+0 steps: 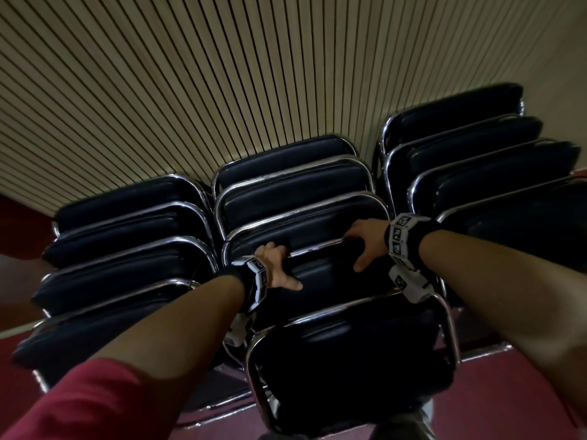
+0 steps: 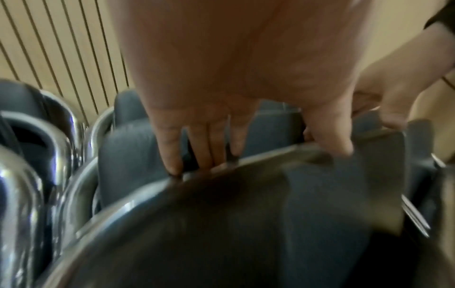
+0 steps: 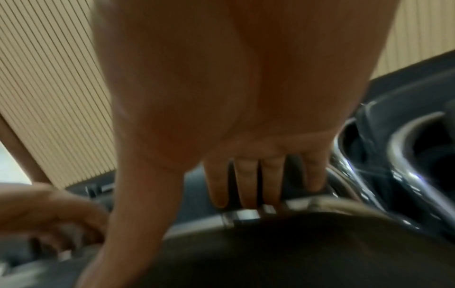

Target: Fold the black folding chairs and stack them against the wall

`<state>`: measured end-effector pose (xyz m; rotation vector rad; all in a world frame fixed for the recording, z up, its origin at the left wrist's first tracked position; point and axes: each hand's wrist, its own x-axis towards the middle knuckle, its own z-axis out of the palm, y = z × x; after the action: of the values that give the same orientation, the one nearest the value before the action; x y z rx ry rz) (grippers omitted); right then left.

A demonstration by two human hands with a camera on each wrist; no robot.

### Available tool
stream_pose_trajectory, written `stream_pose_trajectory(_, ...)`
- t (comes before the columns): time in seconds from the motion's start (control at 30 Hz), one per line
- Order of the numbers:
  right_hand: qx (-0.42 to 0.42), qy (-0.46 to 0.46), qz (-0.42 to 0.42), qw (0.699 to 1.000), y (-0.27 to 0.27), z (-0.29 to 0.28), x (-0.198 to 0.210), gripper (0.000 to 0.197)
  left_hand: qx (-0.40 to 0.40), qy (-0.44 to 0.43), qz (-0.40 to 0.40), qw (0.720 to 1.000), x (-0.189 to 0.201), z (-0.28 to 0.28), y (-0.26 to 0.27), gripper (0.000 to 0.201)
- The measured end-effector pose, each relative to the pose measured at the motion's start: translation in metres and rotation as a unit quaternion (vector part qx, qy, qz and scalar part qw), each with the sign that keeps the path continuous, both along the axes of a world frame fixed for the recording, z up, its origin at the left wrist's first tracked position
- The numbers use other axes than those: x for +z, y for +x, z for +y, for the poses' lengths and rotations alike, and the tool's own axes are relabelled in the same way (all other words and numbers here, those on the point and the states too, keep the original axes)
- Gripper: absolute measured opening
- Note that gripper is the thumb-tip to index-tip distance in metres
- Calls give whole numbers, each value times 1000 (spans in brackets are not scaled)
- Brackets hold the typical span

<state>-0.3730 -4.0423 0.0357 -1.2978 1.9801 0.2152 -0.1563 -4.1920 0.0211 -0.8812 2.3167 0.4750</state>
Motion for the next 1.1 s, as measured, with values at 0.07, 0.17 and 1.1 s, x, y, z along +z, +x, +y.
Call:
stream_pose_trajectory(0.07,29,-7,41,999,3,3,-5,101,-25,-40,-28,998,-7,5,0,102)
stream_pose_trajectory(0.17,61,-12,81,995,9,8,-12,107,-50,-77,-48,995,-9,11,-4,99)
stream_pose_trajectory(1.1,4,-121,81,989,35,31,-2,75,7,-78,-3,997,-2,19,34,85)
